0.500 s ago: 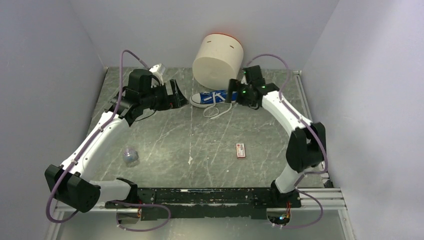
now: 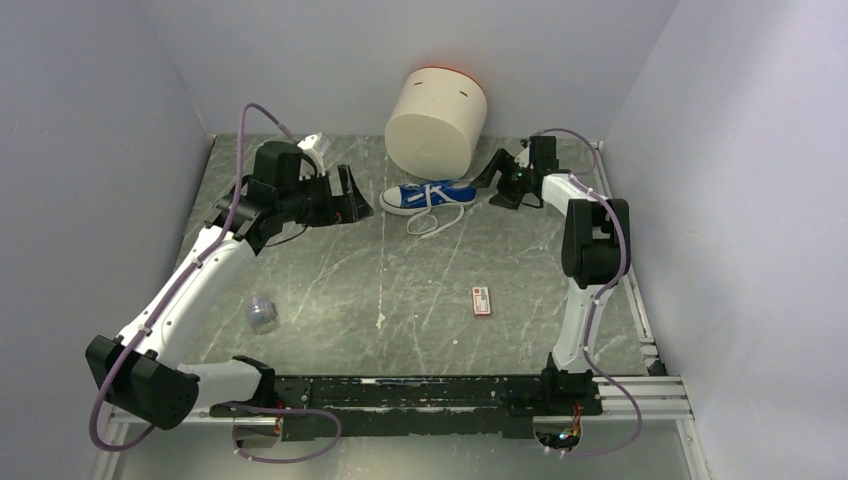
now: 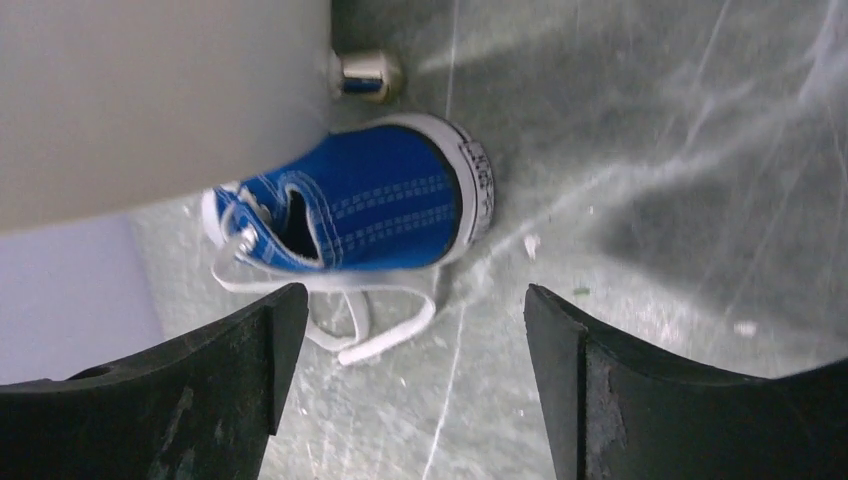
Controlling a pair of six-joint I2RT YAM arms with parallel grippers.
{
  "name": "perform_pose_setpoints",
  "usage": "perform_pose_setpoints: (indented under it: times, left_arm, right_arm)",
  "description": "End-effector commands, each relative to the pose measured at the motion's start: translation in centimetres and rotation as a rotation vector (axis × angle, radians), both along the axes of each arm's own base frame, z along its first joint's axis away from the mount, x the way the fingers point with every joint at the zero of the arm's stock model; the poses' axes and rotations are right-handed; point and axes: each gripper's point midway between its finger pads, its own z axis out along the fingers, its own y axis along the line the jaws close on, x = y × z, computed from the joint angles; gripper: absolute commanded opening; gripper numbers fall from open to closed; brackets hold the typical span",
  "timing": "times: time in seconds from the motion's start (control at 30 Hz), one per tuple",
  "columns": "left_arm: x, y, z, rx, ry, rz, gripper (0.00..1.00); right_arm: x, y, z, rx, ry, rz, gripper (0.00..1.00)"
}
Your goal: Tie the shoes
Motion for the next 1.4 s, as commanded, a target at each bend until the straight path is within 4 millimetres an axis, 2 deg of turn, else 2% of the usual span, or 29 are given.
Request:
perform_pose_setpoints:
  times: [0.0, 0.03, 0.13, 0.3, 0.33, 0.43, 0.5, 0.67, 0.7, 0.73, 0.77, 0.8, 0.83, 0.87, 0.93, 1.0, 1.13, 1.2, 1.3, 1.37]
  left_arm:
    - [0.2, 0.0, 0.6, 0.037, -0.026, -0.031, 0.98]
    - [0.4, -0.1, 0.4, 0.042, -0.023, -0.036, 0.98]
    - [0.9, -0.4, -0.1, 0.053, -0.009, -0.050, 0.98]
    - [1.8, -0.9, -0.3, 0.074, 0.001, -0.080, 0.98]
    - [1.9, -0.9, -0.3, 0.081, -0.004, -0.088, 0.98]
    - [2.1, -0.8, -0.4, 0.102, -0.007, -0.098, 0.98]
    - [2.0, -0.9, -0.7, 0.107, 0.000, -0.109, 0.98]
    - [1.2, -1.3, -1.4, 0.081, 0.021, -0.135, 0.98]
    - [1.0, -1.3, -1.5, 0.077, 0.025, -0.137, 0.98]
    - [0.9, -1.3, -1.7, 0.077, 0.030, -0.140, 0.98]
    - [0.7, -1.2, -1.8, 0.078, 0.033, -0.142, 0.98]
    - [0.5, -1.2, -1.9, 0.077, 0.040, -0.144, 0.98]
    - [0.3, -1.2, -2.1, 0.075, 0.045, -0.149, 0.98]
    - [0.2, -1.3, -2.1, 0.068, 0.044, -0.155, 0.98]
    - [-0.2, -1.5, -2.2, 0.052, 0.052, -0.169, 0.98]
    - [-0.6, -1.7, -2.2, 0.040, 0.058, -0.182, 0.98]
    - [-0.9, -1.6, -1.5, 0.034, 0.043, -0.192, 0.98]
    - [-1.0, -1.4, -1.4, 0.047, 0.034, -0.192, 0.98]
    - [-1.1, -0.9, -1.4, 0.074, 0.031, -0.186, 0.98]
    - [-1.2, -0.7, -1.4, 0.083, 0.029, -0.186, 0.98]
  right_arm:
    - [3.0, -0.6, 0.8, 0.123, -0.084, 0.007, 0.80]
    - [3.5, -1.0, 0.6, 0.139, -0.089, 0.008, 0.75]
    - [4.1, -0.3, 0.3, 0.190, -0.095, 0.045, 0.71]
    - [2.8, 2.1, 0.7, 0.287, -0.149, 0.165, 0.70]
    - [1.7, 3.6, 0.5, 0.293, -0.145, 0.204, 0.71]
    - [-1.4, 5.6, 0.2, 0.315, -0.124, 0.256, 0.71]
    - [-3.8, 6.9, 1.1, 0.321, -0.124, 0.283, 0.70]
    - [-11.4, 11.4, 3.4, 0.285, -0.074, 0.366, 0.71]
    - [-12.5, 11.6, 3.8, 0.257, -0.070, 0.366, 0.72]
    - [-13.0, 10.8, 3.9, 0.207, -0.052, 0.320, 0.74]
    - [-13.1, 9.2, 3.7, 0.167, -0.023, 0.242, 0.77]
    - [-12.8, 7.3, 3.7, 0.172, -0.008, 0.169, 0.81]
    - [-11.9, 4.9, 4.2, 0.220, -0.019, 0.092, 0.82]
    - [-11.1, 3.3, 4.7, 0.270, -0.046, 0.041, 0.83]
    - [-8.7, 0.7, 5.2, 0.305, -0.078, -0.017, 0.84]
    - [-6.1, -0.6, 5.2, 0.259, -0.096, -0.026, 0.84]
    - [-0.5, -1.9, 4.5, 0.201, -0.137, -0.048, 0.87]
    - [1.8, -1.9, 2.8, 0.239, -0.101, -0.064, 0.85]
    - [4.5, -1.7, 1.3, 0.287, -0.087, -0.070, 0.74]
    - [5.6, -1.5, 0.1, 0.310, -0.072, -0.077, 0.61]
